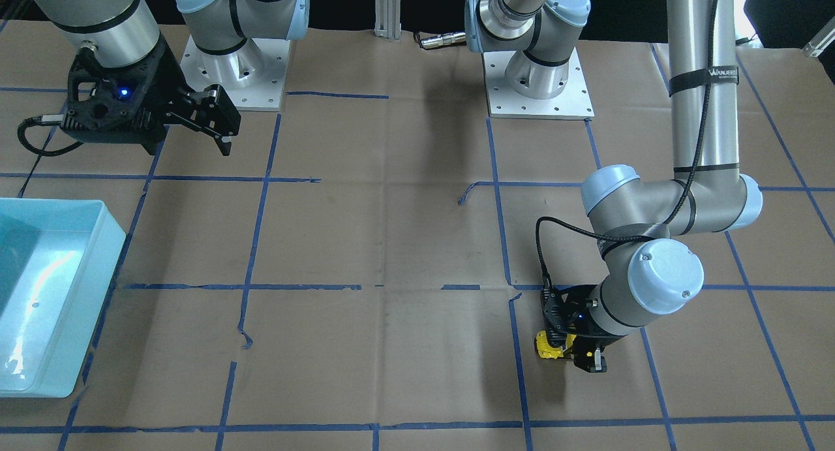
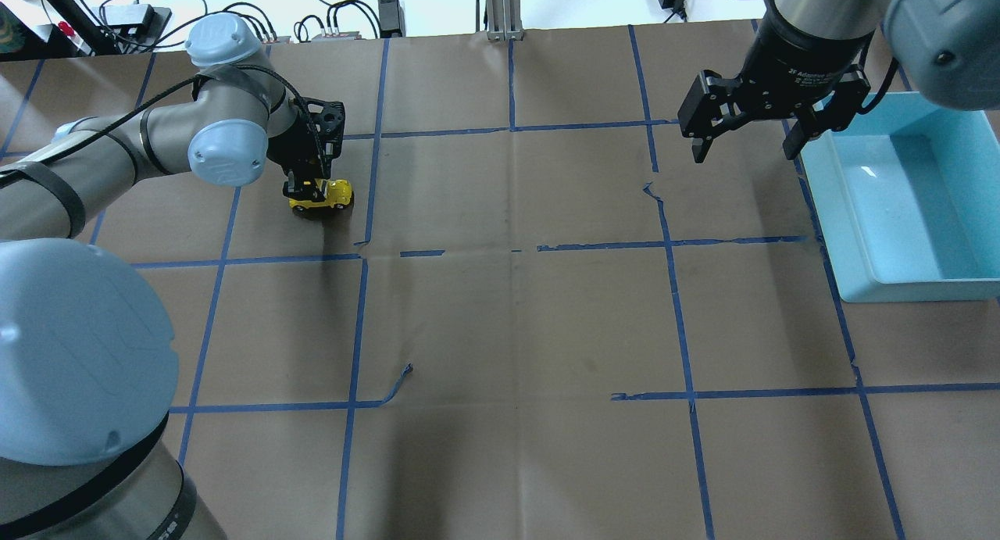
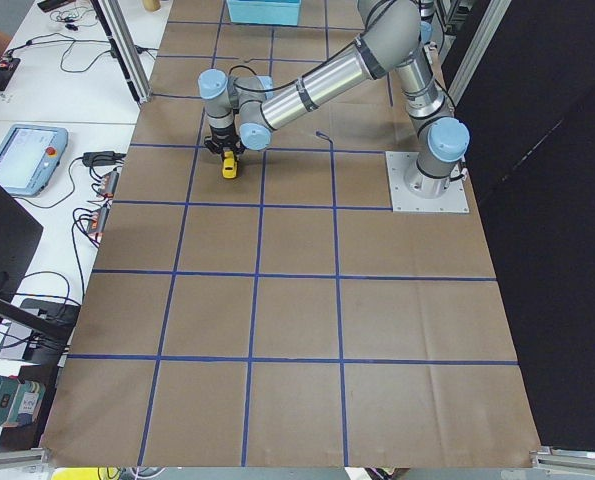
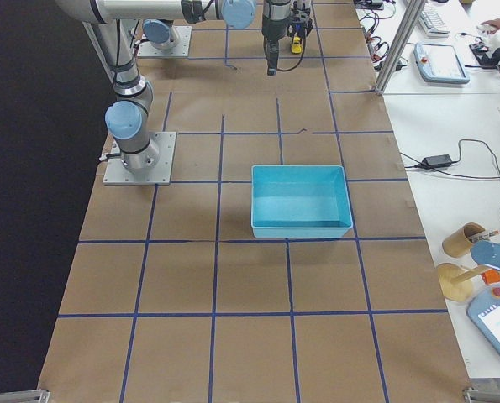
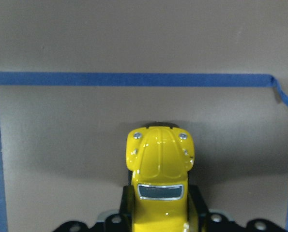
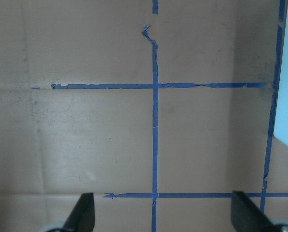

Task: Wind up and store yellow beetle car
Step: 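Pull the held car backward along the table with the left gripper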

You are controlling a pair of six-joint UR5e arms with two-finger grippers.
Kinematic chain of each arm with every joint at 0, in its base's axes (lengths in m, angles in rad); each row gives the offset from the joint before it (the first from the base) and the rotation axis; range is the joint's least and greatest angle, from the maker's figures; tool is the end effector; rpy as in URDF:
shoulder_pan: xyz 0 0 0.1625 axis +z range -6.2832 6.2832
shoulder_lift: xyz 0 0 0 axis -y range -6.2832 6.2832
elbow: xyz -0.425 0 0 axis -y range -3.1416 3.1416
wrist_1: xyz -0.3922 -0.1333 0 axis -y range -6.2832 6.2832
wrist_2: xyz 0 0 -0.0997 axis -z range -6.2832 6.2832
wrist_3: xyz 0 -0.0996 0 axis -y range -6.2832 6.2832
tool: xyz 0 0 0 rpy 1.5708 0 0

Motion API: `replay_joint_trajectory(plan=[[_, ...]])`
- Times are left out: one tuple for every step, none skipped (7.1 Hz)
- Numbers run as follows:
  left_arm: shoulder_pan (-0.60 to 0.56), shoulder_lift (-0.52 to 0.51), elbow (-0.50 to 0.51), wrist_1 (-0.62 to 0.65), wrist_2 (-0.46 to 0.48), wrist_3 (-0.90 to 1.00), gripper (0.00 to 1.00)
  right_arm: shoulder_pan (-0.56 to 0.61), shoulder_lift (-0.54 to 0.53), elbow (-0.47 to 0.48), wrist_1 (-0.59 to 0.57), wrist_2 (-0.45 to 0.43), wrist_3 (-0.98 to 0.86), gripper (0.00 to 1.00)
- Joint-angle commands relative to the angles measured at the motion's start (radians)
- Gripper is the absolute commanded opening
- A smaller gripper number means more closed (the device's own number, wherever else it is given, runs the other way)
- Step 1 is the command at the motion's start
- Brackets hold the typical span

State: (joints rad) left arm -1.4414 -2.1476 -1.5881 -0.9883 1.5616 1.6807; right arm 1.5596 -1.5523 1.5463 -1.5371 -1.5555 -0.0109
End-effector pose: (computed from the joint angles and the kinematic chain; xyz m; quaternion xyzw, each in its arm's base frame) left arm -0.0485 -0.6671 0.1985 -0.7001 -0.7140 0.0000 0.0074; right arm 0.1293 -0.4984 0.4875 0.0003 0.9999 0.0138 0.0078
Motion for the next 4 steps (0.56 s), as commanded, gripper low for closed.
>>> replay_joint_trajectory(plan=[[0.013, 0.0, 0.0, -0.001, 0.001, 0.001, 0.0, 0.0, -0.003, 0.0, 0.0, 0.0, 0.0, 1.0], [0.013, 0.0, 0.0, -0.001, 0.002, 0.001, 0.0, 0.0, -0.005, 0.0, 0.0, 0.0, 0.0, 1.0], [0.015, 0.0, -0.001, -0.001, 0.003, 0.001, 0.0, 0.002, -0.005, 0.0, 0.0, 0.0, 0.0, 1.0], [0.027, 0.0, 0.0, -0.003, 0.003, 0.001, 0.0, 0.002, -0.005, 0.0, 0.0, 0.018, 0.0, 1.0]])
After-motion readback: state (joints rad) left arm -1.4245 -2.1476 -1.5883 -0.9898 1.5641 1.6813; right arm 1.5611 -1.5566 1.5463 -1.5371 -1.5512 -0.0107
